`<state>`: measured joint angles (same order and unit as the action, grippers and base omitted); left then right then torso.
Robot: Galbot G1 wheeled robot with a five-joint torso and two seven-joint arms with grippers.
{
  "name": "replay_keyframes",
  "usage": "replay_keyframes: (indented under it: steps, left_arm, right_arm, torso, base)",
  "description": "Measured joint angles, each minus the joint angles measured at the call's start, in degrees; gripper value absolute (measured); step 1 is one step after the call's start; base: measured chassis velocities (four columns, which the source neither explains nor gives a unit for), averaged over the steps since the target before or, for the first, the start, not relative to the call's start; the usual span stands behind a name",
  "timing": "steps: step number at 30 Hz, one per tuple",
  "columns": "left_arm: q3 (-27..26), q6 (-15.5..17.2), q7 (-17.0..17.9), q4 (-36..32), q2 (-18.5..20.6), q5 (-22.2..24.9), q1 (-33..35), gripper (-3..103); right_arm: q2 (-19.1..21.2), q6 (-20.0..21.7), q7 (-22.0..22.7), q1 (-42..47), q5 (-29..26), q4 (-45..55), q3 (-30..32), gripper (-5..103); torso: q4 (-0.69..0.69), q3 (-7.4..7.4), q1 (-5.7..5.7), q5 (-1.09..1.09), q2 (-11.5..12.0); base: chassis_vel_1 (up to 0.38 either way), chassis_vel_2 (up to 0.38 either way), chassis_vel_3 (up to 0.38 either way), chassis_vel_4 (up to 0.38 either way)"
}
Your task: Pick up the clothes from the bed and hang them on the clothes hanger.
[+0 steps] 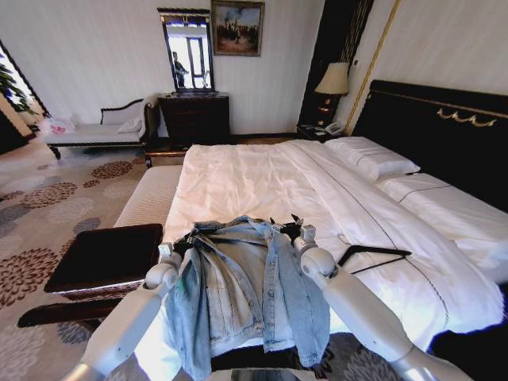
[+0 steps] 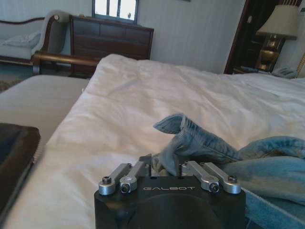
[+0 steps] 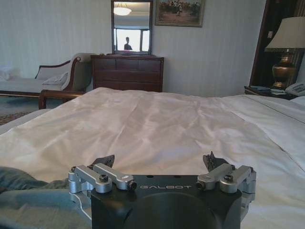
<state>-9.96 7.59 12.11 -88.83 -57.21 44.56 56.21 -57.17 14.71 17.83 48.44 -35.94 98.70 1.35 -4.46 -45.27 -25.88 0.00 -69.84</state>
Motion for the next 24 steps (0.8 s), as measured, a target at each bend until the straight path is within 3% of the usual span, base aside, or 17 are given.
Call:
replay_keyframes:
  steps: [1,5,7,11,13,15,16,19,21,22,24]
  left_arm:
    - [0.0,0.0,0.0,0.0,0.0,0.0,0.0,29]
    - [-3.4,0.4,0.4,-6.9,0.9,-1.0,4.8,51]
    - [-4.2,0.4,0.5,-9.1,1.2,-1.0,6.2,51]
    - [-6.8,0.4,1.1,-17.5,1.5,-1.0,11.1,73]
    - [-7.8,0.3,1.1,-19.5,1.5,-0.9,13.0,73]
    - [-10.6,-0.1,0.6,-22.3,0.9,-1.6,18.2,84]
    - [-10.6,-0.1,0.6,-22.3,0.9,-1.6,18.2,84]
    - [-14.4,-1.4,-1.0,-24.4,-0.8,-5.8,25.4,98]
    - [-14.8,-1.5,-1.1,-24.5,-1.0,-6.7,26.2,98]
    - [-17.0,-2.3,-0.8,-25.5,-2.7,-12.1,29.6,99]
    - [-19.0,-3.8,-0.7,-27.0,-4.3,-15.8,32.8,100]
  right_arm:
    - [0.0,0.0,0.0,0.0,0.0,0.0,0.0,100]
    - [-0.2,-0.7,-0.9,0.8,0.2,-0.3,0.4,100]
    - [-0.3,-0.7,-1.1,1.1,0.4,-0.3,0.7,100]
    - [0.0,-0.8,-1.5,4.4,1.4,0.4,3.7,100]
    - [0.3,-0.8,-1.5,5.2,1.7,0.8,4.5,100]
    - [0.5,-1.0,-1.5,5.8,2.0,1.0,5.2,100]
    - [0.5,-1.0,-1.5,5.8,2.0,1.0,5.2,100]
    - [0.4,-1.2,-1.2,6.1,2.2,1.1,5.6,100]
    - [0.4,-1.3,-1.2,6.2,2.2,1.1,5.6,100]
    - [0.4,-1.5,-1.2,6.6,2.3,1.3,5.7,100]
    - [0.6,-1.7,-1.2,6.9,2.5,1.5,5.8,100]
  torso:
    - [0.00,0.00,0.00,0.00,0.0]
    - [0.00,0.00,0.00,0.00,0.0]
    - [0.00,0.00,0.00,-0.01,0.0]
    - [-0.02,0.01,0.00,0.01,0.0]
    - [-0.07,0.01,0.00,-0.01,0.0]
    - [-0.04,0.01,0.01,0.00,0.0]
    - [-0.04,0.01,0.01,0.00,0.0]
    - [0.03,0.01,0.00,-0.01,0.0]
    - [0.04,0.00,0.01,0.00,0.0]
    - [0.02,0.00,0.01,-0.01,0.0]
    - [0.00,0.01,0.01,-0.01,0.0]
  base:
    - [0.000,0.000,0.000,0.000]
    - [0.000,0.000,0.000,0.000]
    - [0.000,0.000,0.000,0.000]
    - [0.000,0.000,0.000,0.000]
    - [0.000,0.000,0.000,0.000]
    - [0.000,0.000,0.000,0.000]
    - [0.000,0.000,0.000,0.000]
    - [-0.007,-0.014,0.022,0.016]
    - [-0.022,-0.042,0.067,0.049]
    - [-0.063,-0.056,0.061,0.052]
    - [-0.079,-0.080,0.109,0.091]
